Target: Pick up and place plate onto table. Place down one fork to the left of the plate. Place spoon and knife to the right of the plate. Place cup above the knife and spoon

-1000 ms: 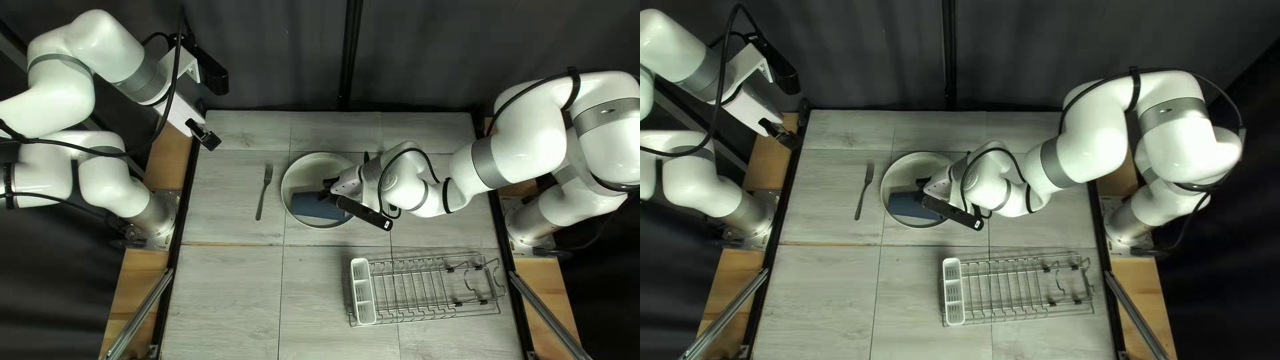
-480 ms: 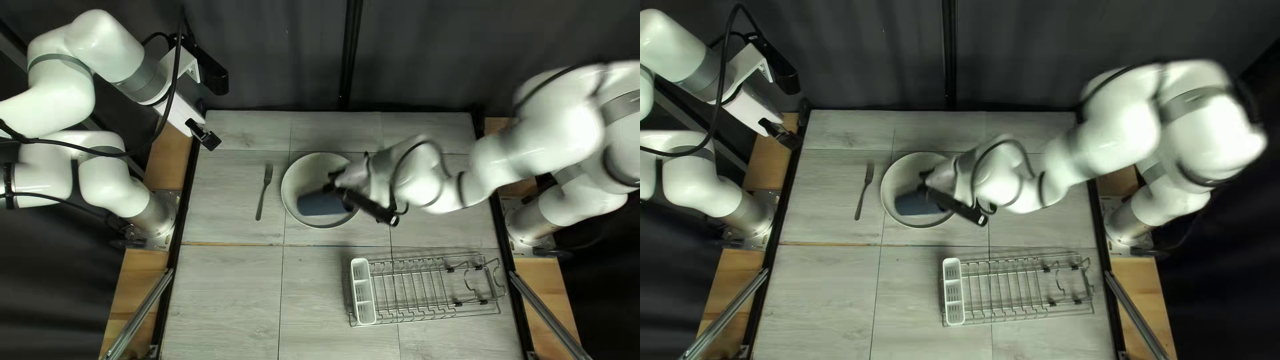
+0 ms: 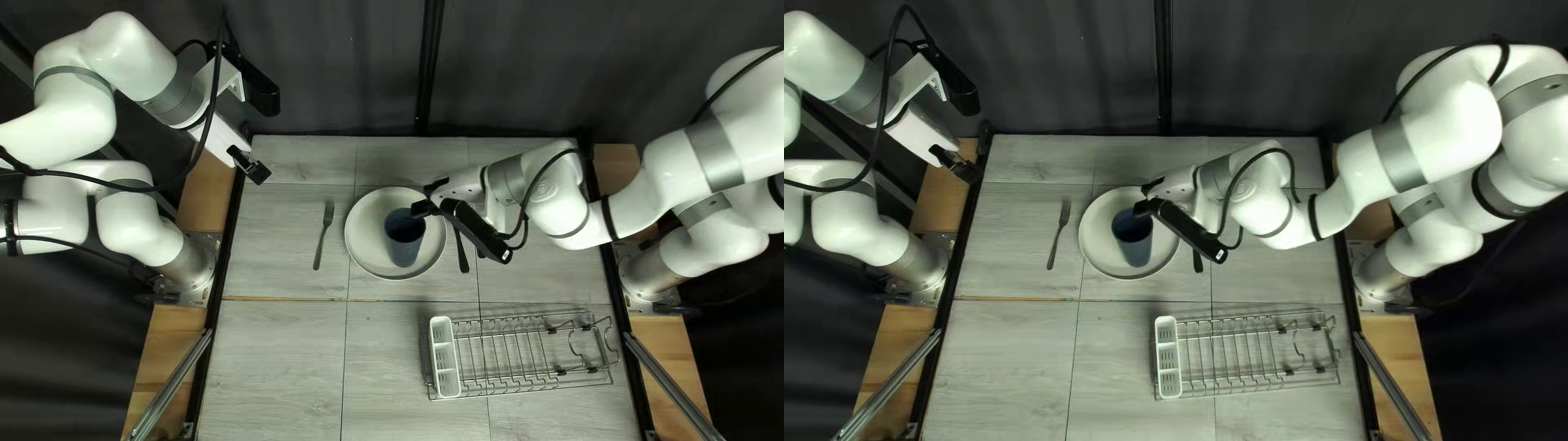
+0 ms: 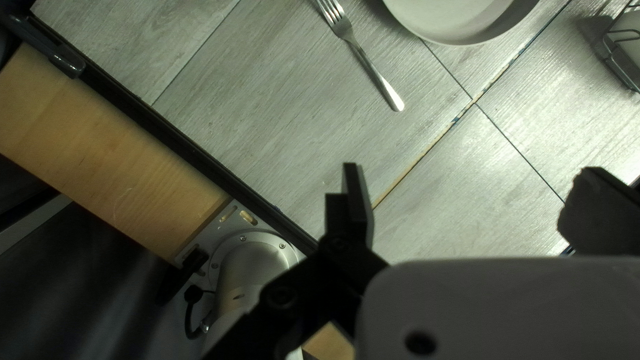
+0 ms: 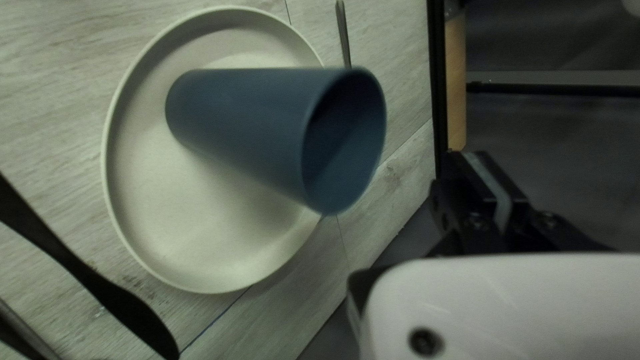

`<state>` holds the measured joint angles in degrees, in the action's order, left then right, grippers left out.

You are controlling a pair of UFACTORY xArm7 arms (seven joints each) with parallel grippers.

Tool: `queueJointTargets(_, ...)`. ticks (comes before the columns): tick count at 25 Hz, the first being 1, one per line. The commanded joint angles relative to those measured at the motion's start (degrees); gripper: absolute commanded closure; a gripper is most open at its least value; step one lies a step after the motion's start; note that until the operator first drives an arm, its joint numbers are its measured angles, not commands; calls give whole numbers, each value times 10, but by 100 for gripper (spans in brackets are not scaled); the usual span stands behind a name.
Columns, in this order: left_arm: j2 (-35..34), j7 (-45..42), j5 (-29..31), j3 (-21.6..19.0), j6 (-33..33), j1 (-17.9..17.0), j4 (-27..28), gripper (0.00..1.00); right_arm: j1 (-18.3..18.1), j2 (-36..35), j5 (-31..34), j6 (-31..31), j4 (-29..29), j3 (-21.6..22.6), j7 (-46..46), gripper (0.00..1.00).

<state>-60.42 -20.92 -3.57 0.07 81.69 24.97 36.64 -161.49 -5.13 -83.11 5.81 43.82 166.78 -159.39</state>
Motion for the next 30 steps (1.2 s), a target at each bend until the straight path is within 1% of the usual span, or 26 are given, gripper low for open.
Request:
queueJointTargets(1, 0, 0, 0, 0, 0, 0, 0, 0, -100, -20, 206, -1, -57, 92, 210, 0)
queueJointTargets(22, 0, 0, 0, 0, 0, 0, 0, 0, -100, -20, 206, -1, -57, 92, 210, 0)
queueJointTargets(23, 0, 0, 0, 0, 0, 0, 0, 0, -100, -29, 203, -8, -57, 91, 212, 0)
queueJointTargets(24, 0, 0, 0, 0, 0, 0, 0, 0, -118, -32, 226, -15, -61, 105, 234, 0)
queueJointTargets(30, 0, 0, 0, 0, 0, 0, 0, 0, -118, -32, 226, -15, -61, 105, 234, 0)
